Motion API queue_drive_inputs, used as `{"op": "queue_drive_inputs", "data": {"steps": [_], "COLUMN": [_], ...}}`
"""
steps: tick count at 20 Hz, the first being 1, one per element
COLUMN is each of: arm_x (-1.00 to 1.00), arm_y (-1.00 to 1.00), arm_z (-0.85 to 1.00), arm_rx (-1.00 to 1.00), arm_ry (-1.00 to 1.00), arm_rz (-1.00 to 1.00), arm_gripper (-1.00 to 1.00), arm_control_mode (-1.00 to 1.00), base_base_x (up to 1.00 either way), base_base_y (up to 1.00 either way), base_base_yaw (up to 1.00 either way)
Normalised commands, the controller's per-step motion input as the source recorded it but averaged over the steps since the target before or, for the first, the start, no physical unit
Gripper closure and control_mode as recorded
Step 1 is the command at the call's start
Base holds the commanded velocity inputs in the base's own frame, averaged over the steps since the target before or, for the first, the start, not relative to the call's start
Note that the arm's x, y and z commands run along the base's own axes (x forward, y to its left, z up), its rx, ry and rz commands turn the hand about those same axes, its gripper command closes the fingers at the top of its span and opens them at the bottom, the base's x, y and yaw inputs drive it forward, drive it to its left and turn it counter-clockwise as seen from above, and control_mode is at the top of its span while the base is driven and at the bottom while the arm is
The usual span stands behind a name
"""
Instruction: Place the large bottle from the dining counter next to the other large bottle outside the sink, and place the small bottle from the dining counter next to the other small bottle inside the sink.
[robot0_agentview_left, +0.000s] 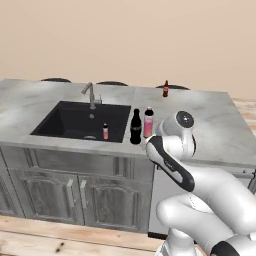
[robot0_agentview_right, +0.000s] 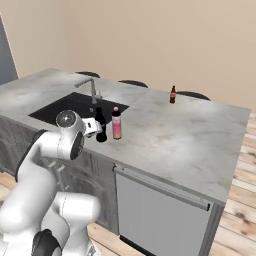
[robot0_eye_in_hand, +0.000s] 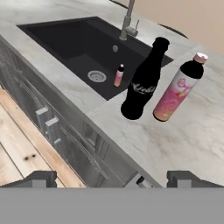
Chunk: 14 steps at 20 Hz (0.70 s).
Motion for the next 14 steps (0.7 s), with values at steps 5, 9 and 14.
{"op": "queue_drive_inputs", "data": {"steps": [5, 9, 14], "arm_x": [-0.02, 0.0, 0.0], "arm_y": [0.0, 0.0, 0.0], "arm_z": [-0.02, 0.0, 0.0], "arm_rx": [0.0, 0.0, 0.0], "arm_ry": [0.0, 0.0, 0.0], "arm_rz": [0.0, 0.0, 0.0], "arm_gripper": [-1.0, -1.0, -1.0], "arm_control_mode": [1.0, 1.0, 1.0], "base_base_x": [-0.07, -0.78, -0.67], "base_base_y": [0.0, 0.03, 0.01], "base_base_yaw": [0.0, 0.01, 0.0]}}
